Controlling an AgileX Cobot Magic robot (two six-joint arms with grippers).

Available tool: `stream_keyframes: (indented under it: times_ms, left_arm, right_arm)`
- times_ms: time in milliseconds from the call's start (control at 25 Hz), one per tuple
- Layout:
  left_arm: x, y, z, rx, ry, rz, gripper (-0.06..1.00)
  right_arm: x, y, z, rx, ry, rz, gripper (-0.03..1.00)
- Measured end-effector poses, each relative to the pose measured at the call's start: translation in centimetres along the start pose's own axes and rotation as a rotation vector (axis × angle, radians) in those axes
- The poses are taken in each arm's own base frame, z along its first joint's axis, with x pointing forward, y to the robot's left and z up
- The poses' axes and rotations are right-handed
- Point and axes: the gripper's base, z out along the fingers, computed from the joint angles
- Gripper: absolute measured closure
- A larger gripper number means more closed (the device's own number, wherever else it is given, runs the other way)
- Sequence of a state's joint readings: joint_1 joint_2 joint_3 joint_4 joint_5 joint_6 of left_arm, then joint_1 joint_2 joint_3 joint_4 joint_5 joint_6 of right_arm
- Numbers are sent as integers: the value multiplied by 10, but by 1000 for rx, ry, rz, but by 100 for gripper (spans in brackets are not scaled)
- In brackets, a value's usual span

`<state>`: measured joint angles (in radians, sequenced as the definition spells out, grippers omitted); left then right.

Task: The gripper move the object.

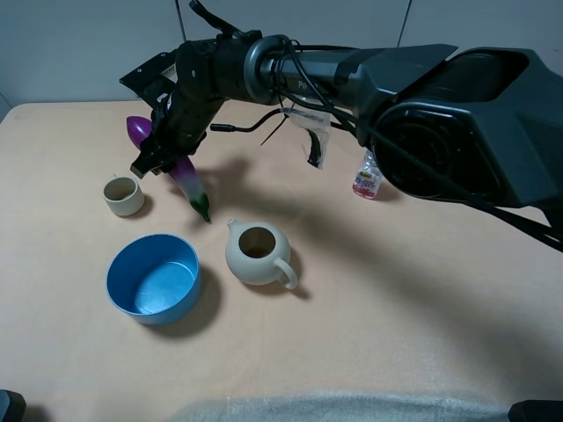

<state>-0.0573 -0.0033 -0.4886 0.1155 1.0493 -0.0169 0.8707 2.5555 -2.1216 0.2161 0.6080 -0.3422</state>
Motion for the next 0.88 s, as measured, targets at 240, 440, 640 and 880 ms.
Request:
stream_keyframes:
  times_ms: [240, 440, 640, 880]
  left_arm:
    - [0, 0, 0, 0, 0, 0, -5]
    - [0, 0, 0, 0, 0, 0, -5]
    - [0, 0, 0, 0, 0, 0, -5]
    - [0, 0, 0, 0, 0, 0, -5]
  right_arm:
    - [0, 0, 0, 1, -4, 0, 50]
    - [0, 0, 0, 2, -5, 0, 49]
    - [0, 0, 0, 2, -5, 0, 49]
    - [1, 0, 0, -3, 11, 1, 49]
